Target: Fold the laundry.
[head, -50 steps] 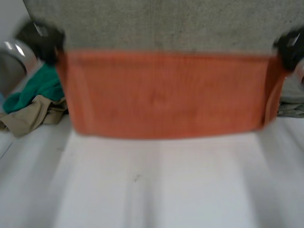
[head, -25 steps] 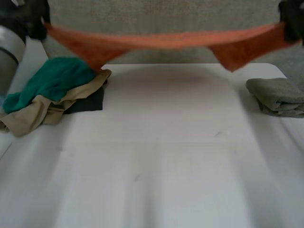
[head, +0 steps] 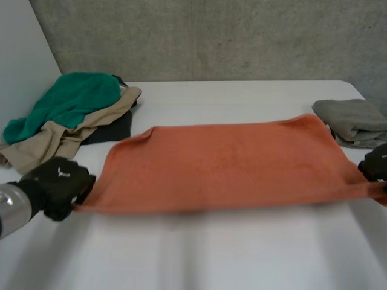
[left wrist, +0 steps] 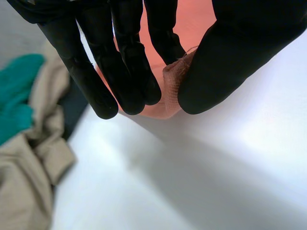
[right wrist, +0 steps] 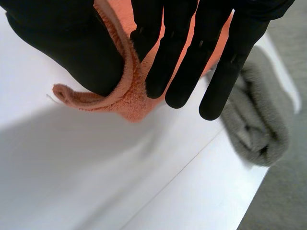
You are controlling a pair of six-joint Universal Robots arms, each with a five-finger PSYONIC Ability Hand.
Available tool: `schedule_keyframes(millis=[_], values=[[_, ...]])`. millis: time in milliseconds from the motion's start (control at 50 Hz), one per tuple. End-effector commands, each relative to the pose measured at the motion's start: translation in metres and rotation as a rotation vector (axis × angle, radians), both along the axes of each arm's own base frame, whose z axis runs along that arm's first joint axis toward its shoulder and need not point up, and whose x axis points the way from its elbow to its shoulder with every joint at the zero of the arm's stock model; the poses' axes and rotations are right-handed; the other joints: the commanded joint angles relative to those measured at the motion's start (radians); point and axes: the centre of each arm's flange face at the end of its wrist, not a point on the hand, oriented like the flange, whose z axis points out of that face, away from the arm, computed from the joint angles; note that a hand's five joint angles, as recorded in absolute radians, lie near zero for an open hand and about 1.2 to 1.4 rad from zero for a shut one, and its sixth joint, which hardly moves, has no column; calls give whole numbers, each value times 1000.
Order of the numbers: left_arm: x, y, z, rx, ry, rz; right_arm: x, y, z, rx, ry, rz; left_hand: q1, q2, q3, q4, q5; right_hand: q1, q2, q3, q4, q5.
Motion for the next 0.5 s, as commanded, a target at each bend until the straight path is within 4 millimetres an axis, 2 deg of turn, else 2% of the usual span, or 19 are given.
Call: schedule_keyframes(millis=[20,120,260,380,500], values=[[-1,12,21,-12,-59,-109,-1,-1,5,-12,23,47,236,199,203,194,227,271,225,214,202,186],[-12,-16,18,-53,-42,-93,13,-27,-3,-64,-64,-1,236,199,203,194,227,271,225,214,202,186],[-29,-70,18,-136,-54,30,32,-69,-9,-193,-142,-59,236,199,203,194,227,271,225,214,202,186],[-37,-115,12,-184,-47,108,48,-101,-21,-290,-157,-68,236,199,203,194,227,271,225,214,202,186],[-46,-147,10,-231,-11,125,63,-125,-31,-406,-153,-40,236,199,203,194,227,271,225,214,202,186]])
